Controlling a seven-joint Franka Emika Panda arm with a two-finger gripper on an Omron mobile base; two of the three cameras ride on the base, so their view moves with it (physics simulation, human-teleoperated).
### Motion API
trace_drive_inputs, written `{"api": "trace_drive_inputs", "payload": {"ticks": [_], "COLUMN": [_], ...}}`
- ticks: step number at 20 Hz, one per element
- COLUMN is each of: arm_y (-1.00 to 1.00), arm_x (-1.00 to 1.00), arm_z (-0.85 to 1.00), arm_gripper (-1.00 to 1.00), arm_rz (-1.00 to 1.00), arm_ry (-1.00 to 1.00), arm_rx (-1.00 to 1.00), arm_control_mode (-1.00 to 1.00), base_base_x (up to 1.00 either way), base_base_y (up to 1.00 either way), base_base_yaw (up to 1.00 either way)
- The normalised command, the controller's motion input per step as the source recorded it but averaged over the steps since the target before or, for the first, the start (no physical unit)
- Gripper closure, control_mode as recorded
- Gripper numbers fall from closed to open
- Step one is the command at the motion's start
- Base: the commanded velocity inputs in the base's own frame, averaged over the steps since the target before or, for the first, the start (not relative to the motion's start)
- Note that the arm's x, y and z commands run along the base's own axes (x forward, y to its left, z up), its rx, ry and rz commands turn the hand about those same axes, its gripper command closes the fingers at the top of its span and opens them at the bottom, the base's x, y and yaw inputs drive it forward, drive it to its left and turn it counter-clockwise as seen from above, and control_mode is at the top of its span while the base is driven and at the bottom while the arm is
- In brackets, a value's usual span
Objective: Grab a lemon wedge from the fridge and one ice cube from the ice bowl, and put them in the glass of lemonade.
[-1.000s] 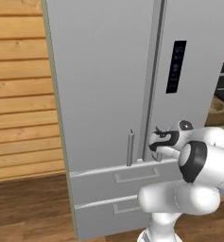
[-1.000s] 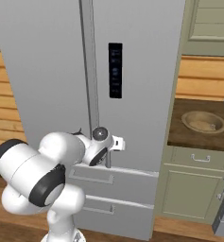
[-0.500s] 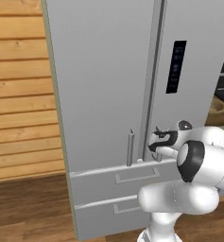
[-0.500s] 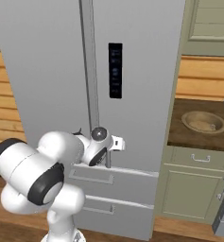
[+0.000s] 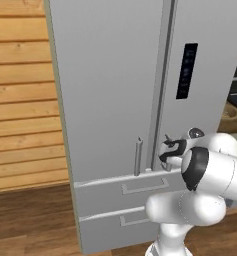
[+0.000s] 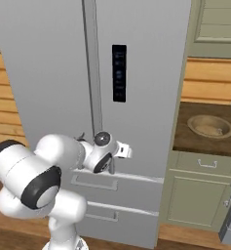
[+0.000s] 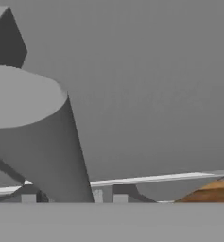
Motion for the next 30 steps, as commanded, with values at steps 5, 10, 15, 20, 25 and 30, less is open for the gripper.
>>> {"api": "trace_drive_inputs", "payload": {"ticks": [5,10,15,20,25,30], "arm_y": [-1.00,-1.00,-1.00,-0.75,-0.18,0.02], "arm_x": [-0.60,-0.99,-1.00,-0.87,-0.88,-0.89], "arm_z": [0.10,0.43,0.47,0.11,0.77,1.00], "arm_gripper": [1.00,1.00,1.00,-1.00,-1.00,-1.00], "arm_rz": [-0.17,-0.10,-0.10,-0.10,0.00,0.04], "arm_ry": [-0.05,0.00,0.00,0.00,-0.04,-0.05], "arm_rx": [0.11,0.18,0.18,0.13,0.00,0.00], "arm_control_mode": [-1.00,-1.00,-1.00,-1.00,-1.00,-1.00], "base_base_x": [0.00,0.00,0.00,0.00,0.00,0.00], "base_base_y": [0.00,0.00,0.00,0.00,0.00,0.00], "base_base_yaw": [0.00,0.00,0.00,0.00,0.00,0.00]}}
